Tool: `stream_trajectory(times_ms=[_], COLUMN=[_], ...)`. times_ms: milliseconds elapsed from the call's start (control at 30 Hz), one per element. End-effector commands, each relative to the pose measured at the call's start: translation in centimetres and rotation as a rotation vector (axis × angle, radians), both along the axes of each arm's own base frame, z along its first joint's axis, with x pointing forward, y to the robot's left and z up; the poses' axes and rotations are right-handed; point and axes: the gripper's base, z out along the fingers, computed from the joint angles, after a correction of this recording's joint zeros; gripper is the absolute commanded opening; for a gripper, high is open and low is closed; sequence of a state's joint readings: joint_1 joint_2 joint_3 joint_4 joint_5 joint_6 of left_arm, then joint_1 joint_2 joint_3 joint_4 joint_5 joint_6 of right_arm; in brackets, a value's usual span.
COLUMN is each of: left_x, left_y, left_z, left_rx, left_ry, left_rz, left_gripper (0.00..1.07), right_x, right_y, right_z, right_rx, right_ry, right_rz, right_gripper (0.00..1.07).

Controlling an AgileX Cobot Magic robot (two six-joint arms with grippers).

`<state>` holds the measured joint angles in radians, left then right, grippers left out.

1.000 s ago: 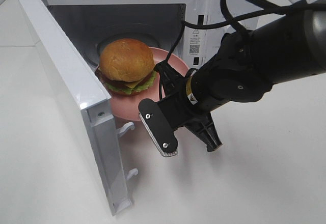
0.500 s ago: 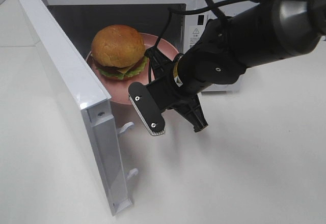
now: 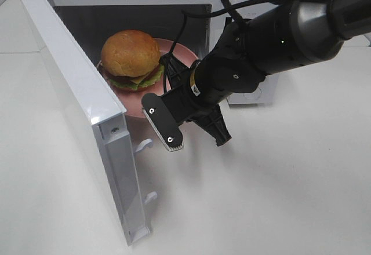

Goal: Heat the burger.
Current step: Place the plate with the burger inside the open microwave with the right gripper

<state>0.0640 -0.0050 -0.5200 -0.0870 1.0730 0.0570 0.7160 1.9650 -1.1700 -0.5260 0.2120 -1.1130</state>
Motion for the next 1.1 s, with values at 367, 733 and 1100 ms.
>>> stream_trajectory(times_ms=[367,733,1100], left_x=[-0.2,-0.2,-0.2], left_y=[-0.1,-0.1,-0.1], left_z=[-0.1,-0.1,-0.1], left_rx=[-0.008,-0.008,-0.008], left_ry=[-0.013,-0.013,-0.013], left_rz=[0.0,0.0,0.0], left_gripper=[1.0,1.0,1.0], right_x=[1.4,3.6,5.3], right_y=[1.1,2.8,3.7], right_z=[2.6,2.3,1.8], right_rx=[0.058,0.062,0.064], right_ry=[-0.079,-0.072,-0.055], right_rz=[0.012,-0.025,-0.065], right_gripper=[0.0,0.0,0.0])
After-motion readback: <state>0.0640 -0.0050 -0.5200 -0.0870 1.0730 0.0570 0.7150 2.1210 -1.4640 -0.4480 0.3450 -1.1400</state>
